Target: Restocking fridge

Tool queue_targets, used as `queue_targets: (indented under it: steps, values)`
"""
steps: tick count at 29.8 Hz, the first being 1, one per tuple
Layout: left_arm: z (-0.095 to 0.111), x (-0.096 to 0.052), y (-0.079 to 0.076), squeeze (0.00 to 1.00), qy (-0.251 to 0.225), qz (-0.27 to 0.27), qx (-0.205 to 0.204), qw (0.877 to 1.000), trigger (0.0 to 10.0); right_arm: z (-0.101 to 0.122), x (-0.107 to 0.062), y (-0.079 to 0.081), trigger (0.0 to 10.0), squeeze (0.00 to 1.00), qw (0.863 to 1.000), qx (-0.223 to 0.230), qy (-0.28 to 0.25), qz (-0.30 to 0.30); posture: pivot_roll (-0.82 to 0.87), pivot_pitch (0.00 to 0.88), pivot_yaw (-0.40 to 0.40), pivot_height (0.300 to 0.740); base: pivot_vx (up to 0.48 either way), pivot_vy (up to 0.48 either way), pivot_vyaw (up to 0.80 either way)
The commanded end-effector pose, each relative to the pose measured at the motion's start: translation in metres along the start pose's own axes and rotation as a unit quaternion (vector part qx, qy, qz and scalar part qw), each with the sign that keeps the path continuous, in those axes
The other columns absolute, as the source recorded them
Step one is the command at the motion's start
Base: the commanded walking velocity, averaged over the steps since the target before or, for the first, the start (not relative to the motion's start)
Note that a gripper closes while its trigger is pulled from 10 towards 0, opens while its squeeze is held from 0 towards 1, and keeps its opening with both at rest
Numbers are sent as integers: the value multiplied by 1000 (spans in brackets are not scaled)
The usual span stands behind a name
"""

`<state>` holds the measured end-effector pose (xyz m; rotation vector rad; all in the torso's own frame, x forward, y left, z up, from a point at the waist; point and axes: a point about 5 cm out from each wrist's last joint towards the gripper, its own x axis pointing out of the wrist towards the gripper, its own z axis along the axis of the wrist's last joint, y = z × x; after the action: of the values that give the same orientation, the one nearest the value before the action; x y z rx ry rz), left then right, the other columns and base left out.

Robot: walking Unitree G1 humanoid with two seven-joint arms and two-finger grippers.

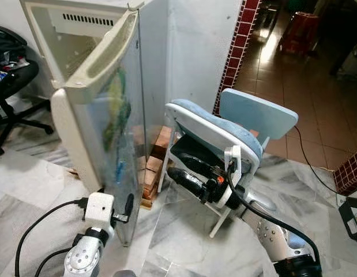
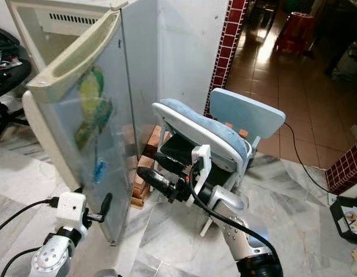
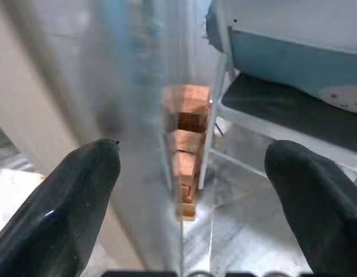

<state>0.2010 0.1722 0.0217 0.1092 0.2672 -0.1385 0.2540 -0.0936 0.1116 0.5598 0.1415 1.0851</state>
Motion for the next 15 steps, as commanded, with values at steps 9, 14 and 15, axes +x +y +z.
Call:
queue_targets:
  steps: [9,14,15]
  values:
    - [-5,-17,84,0,11,272,30,962,10000,1,-3,-21,10000,0,995,-48,4,-82,105,0,-55,740,0,0,0]
    - [-3,-22,108,0,15,312,61,948,10000,-2,-6,-29,10000,0,990,-70,9,-120,107,0,-55,740,0,0,0]
    - [4,-17,105,0,0,295,64,953,10000,-1,-6,-33,10000,0,987,-82,6,-139,107,0,-56,740,0,0,0]
